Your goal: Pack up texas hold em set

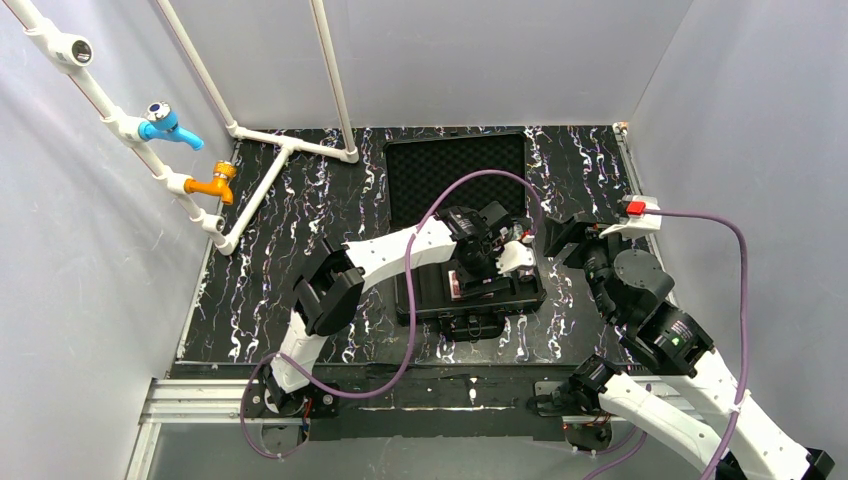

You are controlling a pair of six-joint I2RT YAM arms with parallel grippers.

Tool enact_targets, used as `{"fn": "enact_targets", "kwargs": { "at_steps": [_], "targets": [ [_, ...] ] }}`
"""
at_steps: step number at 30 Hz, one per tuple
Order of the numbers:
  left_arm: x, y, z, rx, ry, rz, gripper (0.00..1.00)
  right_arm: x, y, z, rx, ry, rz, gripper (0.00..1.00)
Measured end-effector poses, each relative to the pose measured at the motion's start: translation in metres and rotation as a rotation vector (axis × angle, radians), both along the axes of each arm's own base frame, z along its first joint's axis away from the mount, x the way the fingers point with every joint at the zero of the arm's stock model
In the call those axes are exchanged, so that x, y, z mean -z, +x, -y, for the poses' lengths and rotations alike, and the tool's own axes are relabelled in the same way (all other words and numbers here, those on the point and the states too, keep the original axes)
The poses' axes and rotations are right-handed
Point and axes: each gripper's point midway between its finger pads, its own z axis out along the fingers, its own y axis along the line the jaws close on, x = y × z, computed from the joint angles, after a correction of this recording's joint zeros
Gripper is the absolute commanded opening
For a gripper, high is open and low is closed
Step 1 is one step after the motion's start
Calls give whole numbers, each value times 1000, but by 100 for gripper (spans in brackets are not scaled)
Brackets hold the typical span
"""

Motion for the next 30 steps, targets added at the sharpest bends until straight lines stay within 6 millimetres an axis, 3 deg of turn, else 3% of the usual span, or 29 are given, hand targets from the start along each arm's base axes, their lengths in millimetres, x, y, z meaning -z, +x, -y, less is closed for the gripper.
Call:
{"fn": "enact_targets", "kwargs": {
  "at_steps": [8, 10, 12, 30],
  "targets": [
    [1, -1, 0, -8, 3, 1, 26, 0, 0, 0, 0, 4, 0, 84],
    [1, 0, 0, -10, 3, 11, 52, 0, -1, 1, 0, 5, 1, 85],
    [1, 0, 0, -11, 3, 23, 96, -1, -1, 1, 0, 6, 3, 85],
    [-8, 14, -8, -119, -11, 120, 98, 0, -2, 2, 0, 4, 1, 86]
  ]
}}
